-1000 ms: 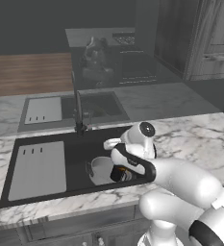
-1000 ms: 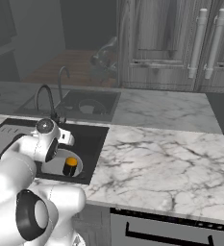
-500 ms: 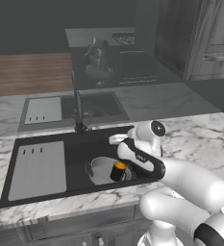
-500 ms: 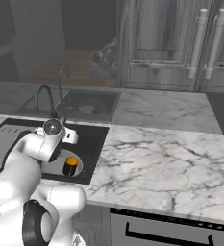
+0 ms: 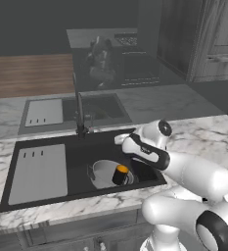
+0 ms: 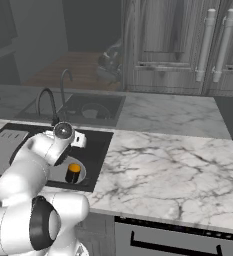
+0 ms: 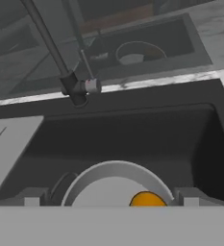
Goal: Pick the pot and mug and place them in the sink. Then turn on the water.
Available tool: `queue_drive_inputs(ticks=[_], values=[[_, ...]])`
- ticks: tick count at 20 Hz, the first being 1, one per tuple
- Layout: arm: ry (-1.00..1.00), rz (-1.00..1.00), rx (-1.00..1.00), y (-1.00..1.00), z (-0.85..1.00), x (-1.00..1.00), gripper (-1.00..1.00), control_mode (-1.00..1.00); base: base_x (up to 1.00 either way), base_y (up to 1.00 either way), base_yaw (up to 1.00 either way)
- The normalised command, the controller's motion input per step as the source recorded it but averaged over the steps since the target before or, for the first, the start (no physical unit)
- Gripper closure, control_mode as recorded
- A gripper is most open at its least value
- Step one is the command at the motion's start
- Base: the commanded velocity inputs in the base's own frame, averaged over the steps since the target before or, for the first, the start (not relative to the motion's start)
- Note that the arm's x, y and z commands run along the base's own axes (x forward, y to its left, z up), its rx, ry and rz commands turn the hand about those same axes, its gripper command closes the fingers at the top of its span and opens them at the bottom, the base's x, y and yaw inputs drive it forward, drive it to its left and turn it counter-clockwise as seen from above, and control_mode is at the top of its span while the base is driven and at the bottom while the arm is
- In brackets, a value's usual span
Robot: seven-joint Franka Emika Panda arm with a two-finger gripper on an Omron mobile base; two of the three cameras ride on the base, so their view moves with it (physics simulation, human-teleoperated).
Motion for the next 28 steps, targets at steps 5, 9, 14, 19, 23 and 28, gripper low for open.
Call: queue_drive_inputs(ticks=[5,9,14,19,23,28], values=[[0.0,0.09,0.0,-0.15,0.0,0.22,-1.0,-1.0,0.0,0.0,0.0],[0.0,0.0,0.0,0.01,0.0,0.19,-1.0,-1.0,0.0,0.0,0.0],[-0.06,0.0,0.0,0.21,0.0,0.07,-1.0,-1.0,0.0,0.0,0.0],[-0.14,0.06,0.0,0.14,0.12,0.0,-1.0,-1.0,0.0,0.0,0.0],[-0.14,0.09,0.0,0.0,0.02,0.0,-1.0,-1.0,0.0,0.0,0.0],[-0.18,0.09,0.0,0.0,0.0,0.0,-1.0,-1.0,0.0,0.0,0.0]])
